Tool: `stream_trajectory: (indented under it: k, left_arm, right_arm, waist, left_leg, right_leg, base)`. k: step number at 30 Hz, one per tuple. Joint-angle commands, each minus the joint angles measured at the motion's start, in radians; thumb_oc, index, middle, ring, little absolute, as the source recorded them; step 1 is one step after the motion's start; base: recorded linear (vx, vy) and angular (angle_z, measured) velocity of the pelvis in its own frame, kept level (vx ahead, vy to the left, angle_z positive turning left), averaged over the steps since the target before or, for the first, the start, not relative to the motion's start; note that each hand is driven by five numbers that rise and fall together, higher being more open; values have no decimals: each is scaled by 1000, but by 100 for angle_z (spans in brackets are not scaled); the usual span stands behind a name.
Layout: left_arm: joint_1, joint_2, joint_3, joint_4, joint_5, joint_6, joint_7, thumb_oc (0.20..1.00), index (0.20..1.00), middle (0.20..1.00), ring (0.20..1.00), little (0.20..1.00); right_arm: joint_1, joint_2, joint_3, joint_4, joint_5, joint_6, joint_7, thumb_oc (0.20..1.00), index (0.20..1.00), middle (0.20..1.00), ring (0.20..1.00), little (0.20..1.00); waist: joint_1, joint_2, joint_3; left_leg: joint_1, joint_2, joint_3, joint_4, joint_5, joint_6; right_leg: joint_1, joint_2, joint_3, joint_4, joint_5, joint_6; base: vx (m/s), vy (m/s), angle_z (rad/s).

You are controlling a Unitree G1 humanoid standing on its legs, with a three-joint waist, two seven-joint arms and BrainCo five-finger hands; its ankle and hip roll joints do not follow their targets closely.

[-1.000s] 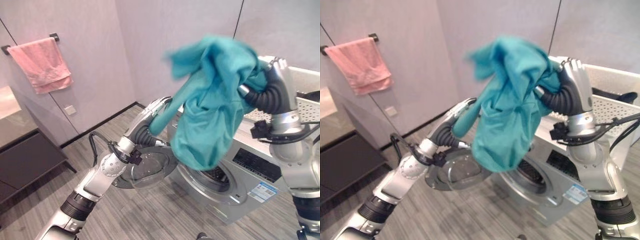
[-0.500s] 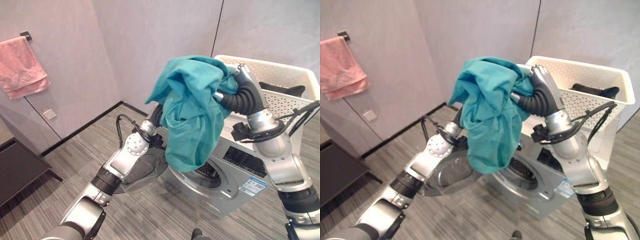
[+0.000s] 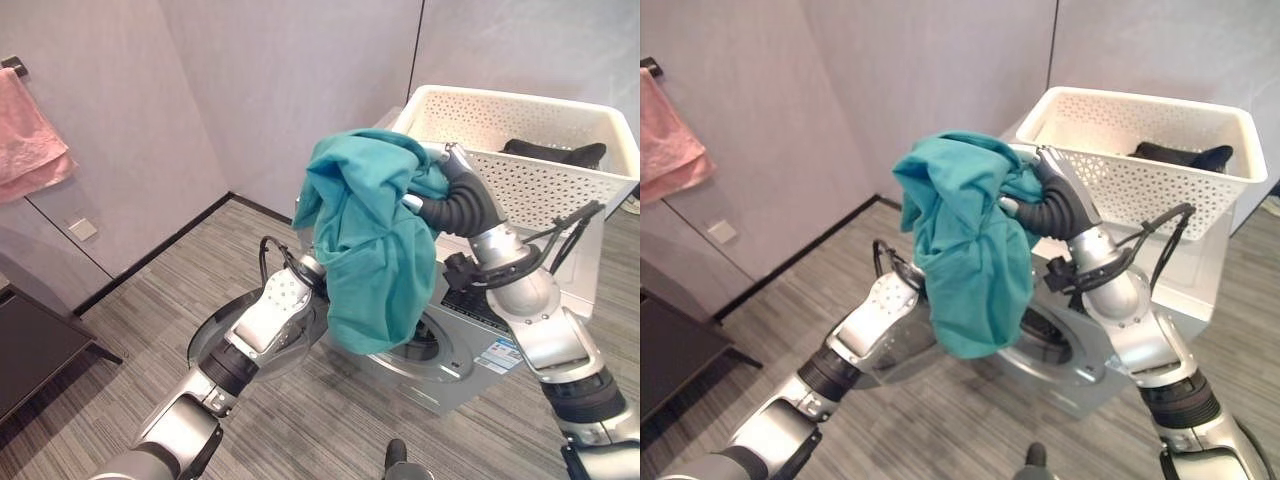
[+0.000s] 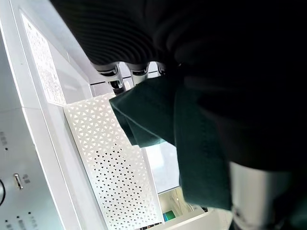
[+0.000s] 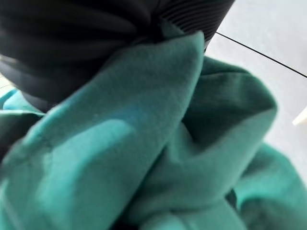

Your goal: Grab the laundry basket,head to the washer,open it,put in the laundry and shut it.

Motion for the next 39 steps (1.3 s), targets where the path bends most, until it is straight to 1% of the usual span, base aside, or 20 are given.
stream_trajectory:
  k: [1, 7, 8, 9, 10, 14, 17, 18, 25, 29, 31, 33, 36, 38, 39]
  left_arm:
    - [-151, -31, -17, 33, -28, -69, 18, 1000, 1000, 1000, 1000, 1000]
    - [-153, -26, -2, 16, -27, -81, 30, 1000, 1000, 1000, 1000, 1000]
    - [-148, -26, 0, 15, -25, -86, 31, 501, 501, 501, 501, 501]
    - [-148, -26, 0, 15, -25, -86, 31, 420, 420, 420, 420, 420]
    - [-147, -36, 3, 20, -22, -92, 43, 200, 200, 200, 200, 200]
    - [-143, -43, 5, 17, -23, -97, 53, 200, 200, 200, 200, 200]
    - [-120, -43, 16, 10, 5, -110, 82, 200, 200, 200, 200, 200]
    - [-119, -44, 16, 10, 5, -110, 82, 200, 200, 200, 200, 200]
    - [-115, -46, 28, 20, 80, -132, 134, 200, 200, 200, 200, 200]
    - [-115, -39, 36, 9, 88, -135, 141, 200, 200, 200, 200, 200]
    - [-108, -38, 32, 7, 89, -137, 141, 200, 200, 200, 200, 200]
    - [-101, -40, 29, 8, 85, -140, 136, 200, 200, 200, 200, 200]
    - [-84, -44, 23, 8, 80, -137, 128, 200, 200, 200, 200, 200]
    - [-76, -42, 21, 6, 80, -136, 125, 200, 200, 200, 200, 200]
    - [-63, -42, 19, 8, 79, -133, 122, 200, 200, 200, 200, 200]
  right_arm:
    - [-92, 66, 64, -10, 63, -44, 7, 200, 200, 200, 200, 200]
    - [-85, 84, 84, -13, 88, -50, 13, 200, 200, 200, 200, 200]
    - [-76, 84, 93, -16, 92, -53, 20, 200, 200, 200, 200, 200]
    - [-76, 84, 93, -16, 92, -53, 20, 200, 200, 200, 200, 200]
    - [-71, 91, 107, -14, 108, -54, 24, 200, 200, 200, 200, 200]
    - [-67, 105, 117, -7, 127, -53, 23, 200, 200, 200, 200, 200]
    - [-51, 116, 130, -5, 138, -58, 22, 200, 200, 200, 200, 200]
    - [-50, 116, 131, -5, 138, -58, 22, 200, 200, 200, 200, 200]
    - [-36, 100, 149, 0, 162, -66, 28, 200, 200, 200, 200, 200]
    - [-37, 93, 159, 11, 181, -65, 38, 200, 200, 200, 200, 200]
    - [-33, 91, 171, 12, 194, -65, 51, 200, 200, 200, 200, 200]
    - [-31, 89, 179, 16, 203, -64, 59, 200, 200, 200, 200, 200]
    - [-11, 80, 193, 22, 222, -60, 81, 200, 200, 200, 200, 200]
    - [-5, 79, 194, 25, 226, -60, 84, 200, 200, 200, 200, 200]
    - [7, 78, 195, 26, 228, -56, 90, 200, 200, 200, 200, 200]
  waist:
    - [3, -60, -23]
    - [1, -60, -18]
    - [0, -61, -18]
    - [0, -61, -17]
    - [-2, -61, -18]
    - [-3, -65, -16]
    - [-2, -68, -9]
    - [-1, -65, -9]
    - [-9, -76, -7]
    - [-7, -78, -1]
    - [-4, -87, -2]
    - [-1, -91, 1]
    - [9, -114, 0]
    - [12, -119, 1]
    - [19, -130, 3]
  left_leg:
    - [68, 22, 0, -12, -72, 4]
    - [66, 24, 6, -17, -68, 2]
    - [68, 26, 8, -20, -66, 1]
    - [68, 26, 8, -20, -66, 1]
    - [71, 27, 11, -23, -64, -1]
    - [67, 27, 9, -25, -57, -3]
    - [63, 28, 12, -25, -56, -4]
    - [66, 31, 13, -24, -60, -4]
    - [59, 30, 17, -27, -54, -7]
    - [58, 32, 18, -25, -56, -7]
    - [54, 29, 17, -26, -51, -6]
    - [57, 30, 17, -26, -52, -7]
    - [59, 33, 15, -23, -55, -7]
    - [60, 34, 14, -21, -56, -7]
    - [60, 37, 13, -19, -59, -7]
  right_leg:
    - [-7, -88, 29, 41, -36, 88]
    - [-11, -83, 36, 35, -35, 86]
    - [-11, -82, 37, 34, -35, 85]
    - [-10, -82, 37, 34, -35, 85]
    - [-8, -80, 36, 32, -35, 85]
    - [-10, -81, 35, 28, -32, 83]
    - [-14, -78, 37, 27, -32, 82]
    - [-12, -76, 37, 29, -35, 83]
    - [-18, -75, 42, 23, -29, 84]
    - [-17, -73, 42, 23, -29, 85]
    - [-17, -78, 38, 20, -25, 85]
    - [-13, -77, 37, 20, -25, 86]
    - [-9, -77, 34, 18, -23, 88]
    - [-6, -77, 32, 16, -22, 89]
    - [-3, -76, 31, 15, -22, 89]
  base:
    - [1, -8, -12]
    - [0, -3, -3]
    - [0, 0, 0]
    - [0, 0, 0]
    - [0, 0, 0]
    - [0, 0, 0]
    - [0, 0, 0]
    - [0, 0, 0]
    - [0, 0, 0]
    - [0, 0, 0]
    - [0, 0, 0]
    - [0, 0, 0]
    - [0, 0, 0]
    - [0, 0, 0]
    - [0, 0, 0]
